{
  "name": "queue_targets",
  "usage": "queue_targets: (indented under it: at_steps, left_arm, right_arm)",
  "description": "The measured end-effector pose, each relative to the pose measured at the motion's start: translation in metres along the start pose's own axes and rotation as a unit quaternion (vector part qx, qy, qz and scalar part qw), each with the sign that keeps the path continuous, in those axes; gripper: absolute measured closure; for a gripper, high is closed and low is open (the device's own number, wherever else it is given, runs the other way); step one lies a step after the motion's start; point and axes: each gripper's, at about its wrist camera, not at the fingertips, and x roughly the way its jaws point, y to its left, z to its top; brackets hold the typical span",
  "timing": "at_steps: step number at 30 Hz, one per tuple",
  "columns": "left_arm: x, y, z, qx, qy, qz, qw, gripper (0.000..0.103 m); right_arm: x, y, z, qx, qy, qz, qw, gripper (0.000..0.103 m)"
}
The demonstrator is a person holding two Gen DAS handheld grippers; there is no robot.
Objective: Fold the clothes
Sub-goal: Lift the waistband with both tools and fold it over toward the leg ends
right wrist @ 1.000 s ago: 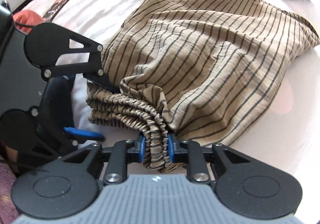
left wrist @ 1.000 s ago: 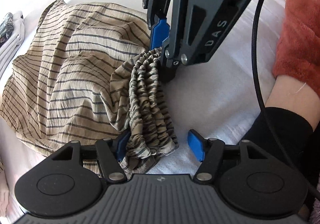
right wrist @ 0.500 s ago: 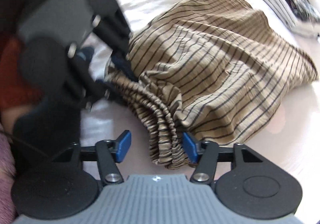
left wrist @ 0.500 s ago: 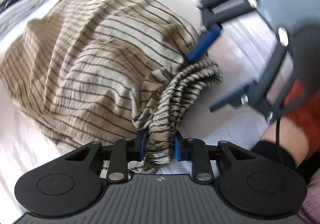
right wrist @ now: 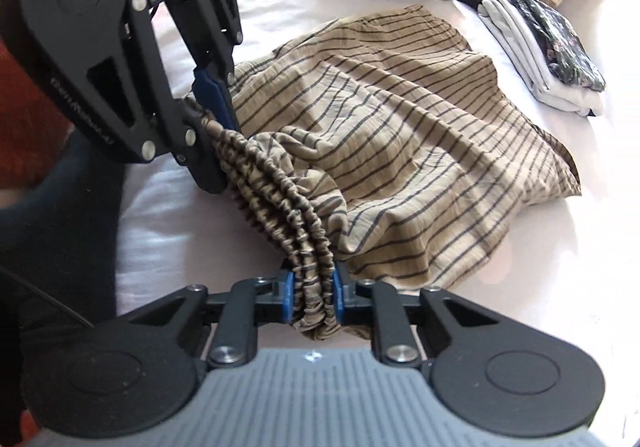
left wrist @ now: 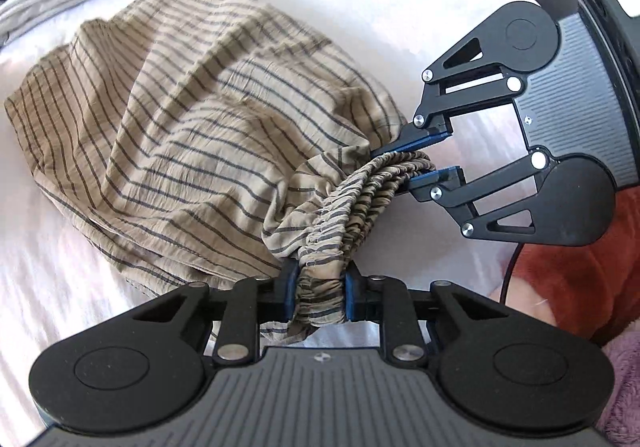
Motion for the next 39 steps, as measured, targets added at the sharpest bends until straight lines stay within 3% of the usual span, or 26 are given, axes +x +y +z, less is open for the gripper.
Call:
queue_targets:
  at_steps: [7,19,39]
  left_arm:
    - [-0.019,-0.015,0.011,0.018,-0.006,-0.003,0.9998,0.078]
    - [-0.067,-0.066,-0.016,0.059,0.013,-0.033,0.9977,0.078]
    - [-0.089,-0.004,0.033,-0.005,-0.065,-0.003,0.9979,0.076]
  right_arm:
    - [-0.035,0.002,0.004,0.025,-0.002,0.009,1.0,0.085]
    - [-0.101,0.042,-0.011,0.044,0.018,0.061,0.997,0.085]
    - [-0.105,0.008,0.022,0.07,-0.032,-0.015,0.997,0.084]
